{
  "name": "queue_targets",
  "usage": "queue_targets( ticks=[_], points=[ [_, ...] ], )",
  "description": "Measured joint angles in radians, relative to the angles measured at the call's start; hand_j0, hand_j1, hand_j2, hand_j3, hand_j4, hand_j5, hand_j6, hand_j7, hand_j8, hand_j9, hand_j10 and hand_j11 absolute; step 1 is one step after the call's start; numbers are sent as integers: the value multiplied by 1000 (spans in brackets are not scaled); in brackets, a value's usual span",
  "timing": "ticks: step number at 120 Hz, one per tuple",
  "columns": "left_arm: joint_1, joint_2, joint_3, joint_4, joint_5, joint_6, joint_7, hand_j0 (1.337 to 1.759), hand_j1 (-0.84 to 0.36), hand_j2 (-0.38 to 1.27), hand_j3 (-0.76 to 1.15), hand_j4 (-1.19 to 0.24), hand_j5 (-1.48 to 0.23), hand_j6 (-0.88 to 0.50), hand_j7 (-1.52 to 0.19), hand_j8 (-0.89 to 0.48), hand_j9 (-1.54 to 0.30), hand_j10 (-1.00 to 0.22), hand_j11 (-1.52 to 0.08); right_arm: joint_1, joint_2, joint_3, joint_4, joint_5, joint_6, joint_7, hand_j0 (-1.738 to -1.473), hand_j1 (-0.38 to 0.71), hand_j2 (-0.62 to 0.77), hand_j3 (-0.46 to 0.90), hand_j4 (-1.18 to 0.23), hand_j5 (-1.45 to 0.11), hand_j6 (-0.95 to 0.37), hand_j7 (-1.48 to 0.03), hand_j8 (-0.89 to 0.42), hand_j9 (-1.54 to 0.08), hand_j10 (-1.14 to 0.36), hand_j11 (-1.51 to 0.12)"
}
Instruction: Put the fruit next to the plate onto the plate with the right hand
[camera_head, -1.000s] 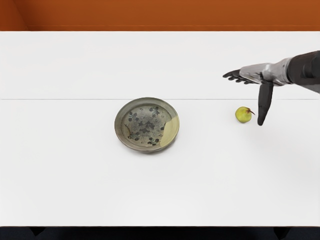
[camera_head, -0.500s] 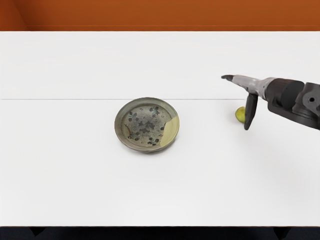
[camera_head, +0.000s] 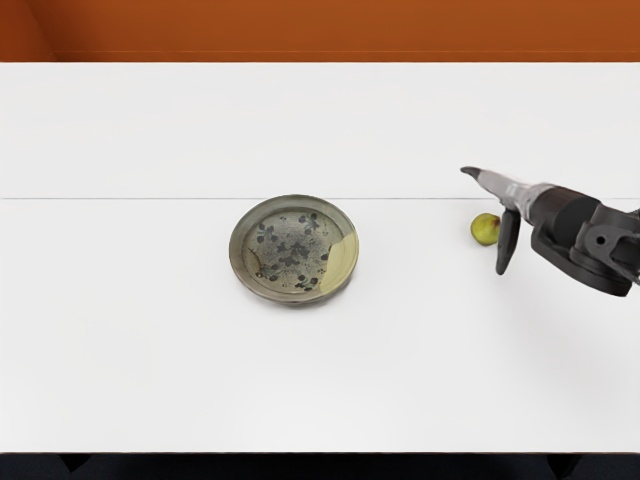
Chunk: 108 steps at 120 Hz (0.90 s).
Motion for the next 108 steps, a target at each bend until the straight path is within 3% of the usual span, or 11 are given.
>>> queue_targets(
  ticks=[33, 108],
  points=[
    [0, 0, 0, 0, 0, 0, 0, 1658, 325, 4, 0, -21, -26, -21, -26, -21, -26, -21, -26, -5, 40, -22, -57, -34, -24, 0, -1658, -315, -4, 0, -33, -38, -35, -38, -34, -38, -32, -38],
    [0, 0, 0, 0, 0, 0, 0, 1658, 325, 4, 0, -21, -26, -21, -26, -21, -26, -21, -26, 8, 79, -115, -62, -105, -108, 0, -1658, -224, -18, 0, -110, -138, -112, -137, -111, -138, -109, -138]
  ],
)
